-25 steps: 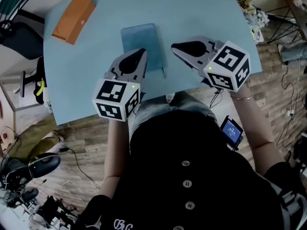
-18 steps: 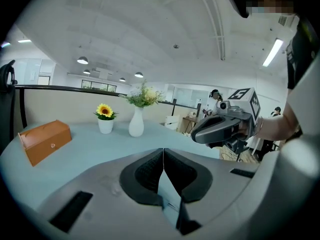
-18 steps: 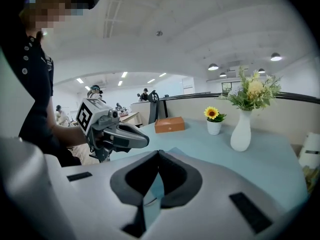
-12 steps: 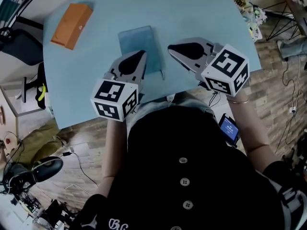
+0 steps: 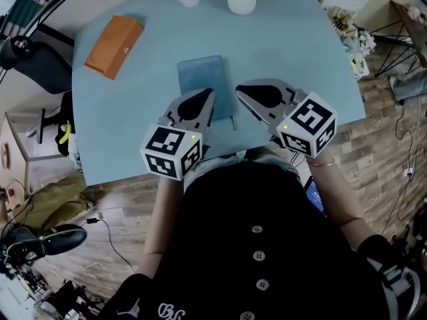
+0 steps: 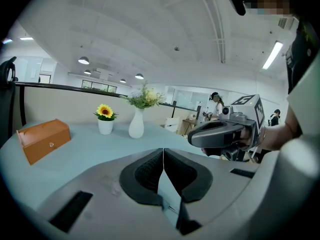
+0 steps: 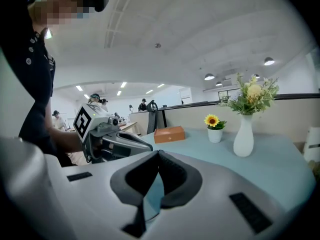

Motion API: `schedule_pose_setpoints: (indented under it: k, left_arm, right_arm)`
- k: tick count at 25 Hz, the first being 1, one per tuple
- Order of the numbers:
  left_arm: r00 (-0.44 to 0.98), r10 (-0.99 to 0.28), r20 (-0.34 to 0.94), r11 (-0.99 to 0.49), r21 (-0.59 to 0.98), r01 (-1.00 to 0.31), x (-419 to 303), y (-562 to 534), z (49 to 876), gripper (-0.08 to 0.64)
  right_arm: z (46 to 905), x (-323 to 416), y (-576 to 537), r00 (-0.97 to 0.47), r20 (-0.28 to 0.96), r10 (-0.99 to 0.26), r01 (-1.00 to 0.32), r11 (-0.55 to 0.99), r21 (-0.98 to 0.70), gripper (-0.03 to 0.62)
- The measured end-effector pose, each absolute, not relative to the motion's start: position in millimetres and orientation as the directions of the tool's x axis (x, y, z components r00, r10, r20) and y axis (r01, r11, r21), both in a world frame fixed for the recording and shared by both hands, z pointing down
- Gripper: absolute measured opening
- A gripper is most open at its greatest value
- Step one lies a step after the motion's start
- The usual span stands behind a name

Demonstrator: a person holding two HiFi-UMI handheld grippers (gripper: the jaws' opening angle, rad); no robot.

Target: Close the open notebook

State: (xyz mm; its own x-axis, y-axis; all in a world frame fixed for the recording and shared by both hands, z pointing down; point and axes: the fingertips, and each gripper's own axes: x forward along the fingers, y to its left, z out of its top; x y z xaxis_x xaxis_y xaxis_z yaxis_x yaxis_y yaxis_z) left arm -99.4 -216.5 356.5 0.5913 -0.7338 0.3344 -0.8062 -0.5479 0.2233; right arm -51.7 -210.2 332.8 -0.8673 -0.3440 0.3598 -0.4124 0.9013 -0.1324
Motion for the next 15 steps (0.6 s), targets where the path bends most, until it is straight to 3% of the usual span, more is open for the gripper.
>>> schedule_pose_setpoints:
  k: [15]
  left_arm:
    - [0.556, -0.718, 0.419, -0.529, 0.191, -0.827, -107.5, -221.2, 378.1, 0.014]
  right_arm:
    - [347.0, -77.5, -212.7, -0.859, 0.336, -0.386, -0.462, 0.867, -0.185, 0.0]
